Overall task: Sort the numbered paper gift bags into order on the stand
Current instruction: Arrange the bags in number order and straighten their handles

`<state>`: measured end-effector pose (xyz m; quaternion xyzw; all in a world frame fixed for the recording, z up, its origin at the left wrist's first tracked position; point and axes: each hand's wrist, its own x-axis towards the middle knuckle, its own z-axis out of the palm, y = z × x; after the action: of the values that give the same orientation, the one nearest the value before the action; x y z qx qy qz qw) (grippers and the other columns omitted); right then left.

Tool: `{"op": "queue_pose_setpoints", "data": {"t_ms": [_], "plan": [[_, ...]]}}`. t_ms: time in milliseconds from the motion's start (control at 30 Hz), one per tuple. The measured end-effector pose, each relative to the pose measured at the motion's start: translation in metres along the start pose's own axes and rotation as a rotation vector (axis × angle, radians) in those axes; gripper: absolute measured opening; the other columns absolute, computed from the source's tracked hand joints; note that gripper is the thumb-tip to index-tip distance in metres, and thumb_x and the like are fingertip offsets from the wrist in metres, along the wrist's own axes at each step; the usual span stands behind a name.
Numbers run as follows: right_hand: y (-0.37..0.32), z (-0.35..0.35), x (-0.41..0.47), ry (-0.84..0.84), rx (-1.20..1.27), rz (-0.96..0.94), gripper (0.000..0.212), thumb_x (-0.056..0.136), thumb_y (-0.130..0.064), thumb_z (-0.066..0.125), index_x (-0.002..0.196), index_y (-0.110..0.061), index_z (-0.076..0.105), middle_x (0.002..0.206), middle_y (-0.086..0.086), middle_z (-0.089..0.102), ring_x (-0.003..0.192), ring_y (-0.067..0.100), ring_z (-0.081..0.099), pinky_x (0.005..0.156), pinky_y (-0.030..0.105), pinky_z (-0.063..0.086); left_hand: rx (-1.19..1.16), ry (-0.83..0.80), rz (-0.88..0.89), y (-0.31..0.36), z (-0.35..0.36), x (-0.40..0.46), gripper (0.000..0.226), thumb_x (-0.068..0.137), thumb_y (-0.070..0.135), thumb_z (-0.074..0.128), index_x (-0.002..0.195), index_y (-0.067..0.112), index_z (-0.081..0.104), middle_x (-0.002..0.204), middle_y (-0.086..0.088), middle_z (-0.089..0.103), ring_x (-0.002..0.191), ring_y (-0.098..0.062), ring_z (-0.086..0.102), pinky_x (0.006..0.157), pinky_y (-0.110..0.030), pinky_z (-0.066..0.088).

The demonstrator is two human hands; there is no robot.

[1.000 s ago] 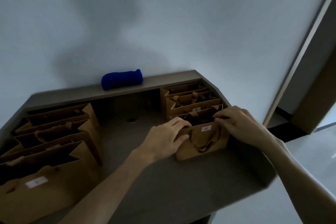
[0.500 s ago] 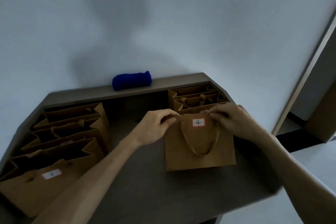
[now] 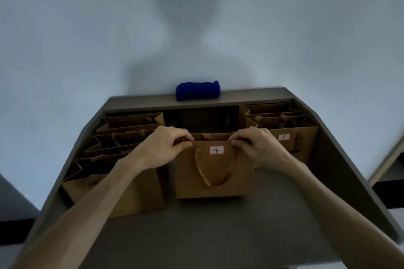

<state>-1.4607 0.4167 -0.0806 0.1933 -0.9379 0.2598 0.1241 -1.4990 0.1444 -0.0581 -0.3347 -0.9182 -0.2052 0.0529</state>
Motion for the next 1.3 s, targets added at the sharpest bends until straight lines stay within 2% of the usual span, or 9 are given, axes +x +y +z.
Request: {"op": "queue_pose_setpoints", "data": {"t_ms": [200, 333, 467, 633, 800, 900, 1033, 1167, 1300], "plan": [[-0.016, 0.023, 0.016, -0.023, -0.070, -0.057, 0.020, 0.100, -0.025, 0.051, 0.113, -0.023, 0.067, 0.096, -0.018, 0.058, 0.082, -0.006, 0.053, 0.067, 0.006, 0.038, 0.089, -0.010, -0.104, -0.019, -0.008, -0.024, 0.020, 0.096, 0.031, 0.056, 0.113, 0.028, 0.066, 0.101, 0.010, 0.060, 0.092, -0.005, 0.054, 0.081, -0.020, 0.044], [-0.019, 0.026, 0.018, -0.020, -0.071, -0.096, 0.019, 0.099, -0.024, 0.053, 0.111, -0.022, 0.068, 0.099, -0.011, 0.066, 0.089, 0.000, 0.055, 0.071, 0.007, 0.039, 0.097, -0.011, -0.106, -0.025, -0.007, -0.030, 0.019, 0.095, 0.031, 0.057, 0.111, 0.029, 0.067, 0.099, 0.010, 0.061, 0.088, -0.003, 0.052, 0.078, -0.019, 0.042], [-0.011, 0.029, 0.004, -0.013, -0.055, -0.192, 0.017, 0.096, -0.025, 0.057, 0.107, -0.024, 0.070, 0.096, -0.013, 0.066, 0.089, -0.005, 0.053, 0.078, 0.010, 0.038, 0.099, -0.059, -0.083, -0.022, -0.001, -0.040, 0.015, 0.094, 0.033, 0.059, 0.107, 0.033, 0.066, 0.100, 0.013, 0.058, 0.091, 0.000, 0.052, 0.086, -0.024, 0.047], [-0.009, 0.022, -0.017, 0.032, 0.020, -0.213, 0.021, 0.093, -0.033, 0.055, 0.109, -0.028, 0.067, 0.103, -0.024, 0.057, 0.102, -0.003, 0.056, 0.085, 0.012, 0.045, 0.091, -0.054, 0.003, -0.009, 0.000, -0.040, 0.019, 0.092, 0.042, 0.059, 0.107, 0.033, 0.066, 0.094, 0.022, 0.052, 0.089, 0.004, 0.047, 0.083, -0.016, 0.034], [0.008, -0.009, -0.022, 0.254, 0.108, -0.076, 0.020, 0.095, -0.026, 0.057, 0.112, -0.023, 0.068, 0.104, -0.015, 0.063, 0.098, 0.001, 0.061, 0.077, 0.014, 0.050, -0.020, 0.028, 0.073, 0.008, 0.001, -0.015, 0.020, 0.093, 0.034, 0.057, 0.108, 0.023, 0.067, 0.094, 0.014, 0.060, 0.085, 0.000, 0.056, 0.078, -0.024, 0.048], [0.030, -0.034, -0.026, 0.326, 0.119, 0.050, 0.019, 0.095, -0.021, 0.060, 0.110, -0.023, 0.070, 0.103, -0.018, 0.065, 0.099, -0.003, 0.060, 0.079, 0.009, 0.048, -0.078, 0.027, 0.114, 0.016, 0.007, 0.011, 0.019, 0.093, 0.030, 0.057, 0.108, 0.024, 0.067, 0.098, 0.014, 0.064, 0.088, 0.003, 0.061, 0.080, -0.017, 0.050], [0.068, -0.065, -0.031, 0.385, 0.046, 0.228, 0.016, 0.096, -0.020, 0.061, 0.106, -0.026, 0.071, 0.099, -0.016, 0.068, 0.093, -0.003, 0.062, 0.077, 0.012, 0.047, -0.090, 0.004, 0.146, 0.036, 0.021, 0.052, 0.017, 0.094, 0.028, 0.058, 0.108, 0.026, 0.068, 0.100, 0.016, 0.065, 0.090, 0.006, 0.060, 0.078, -0.009, 0.045], [0.111, -0.088, -0.032, 0.270, -0.179, 0.312, 0.018, 0.096, -0.020, 0.058, 0.106, -0.024, 0.072, 0.099, -0.009, 0.069, 0.091, 0.010, 0.060, 0.076, 0.025, 0.044, -0.042, -0.021, 0.177, 0.060, 0.039, 0.094, 0.018, 0.095, 0.031, 0.057, 0.110, 0.027, 0.067, 0.106, 0.011, 0.067, 0.094, 0.001, 0.060, 0.082, -0.015, 0.046], [0.137, -0.094, -0.032, 0.066, -0.411, 0.373, 0.025, 0.098, -0.024, 0.054, 0.119, -0.025, 0.067, 0.118, -0.002, 0.066, 0.115, 0.023, 0.049, 0.094, 0.039, 0.043, 0.070, -0.042, 0.202, 0.082, 0.058, 0.131, 0.022, 0.094, 0.036, 0.058, 0.114, 0.027, 0.063, 0.114, 0.008, 0.063, 0.100, -0.006, 0.059, 0.080, -0.023, 0.049]]}}
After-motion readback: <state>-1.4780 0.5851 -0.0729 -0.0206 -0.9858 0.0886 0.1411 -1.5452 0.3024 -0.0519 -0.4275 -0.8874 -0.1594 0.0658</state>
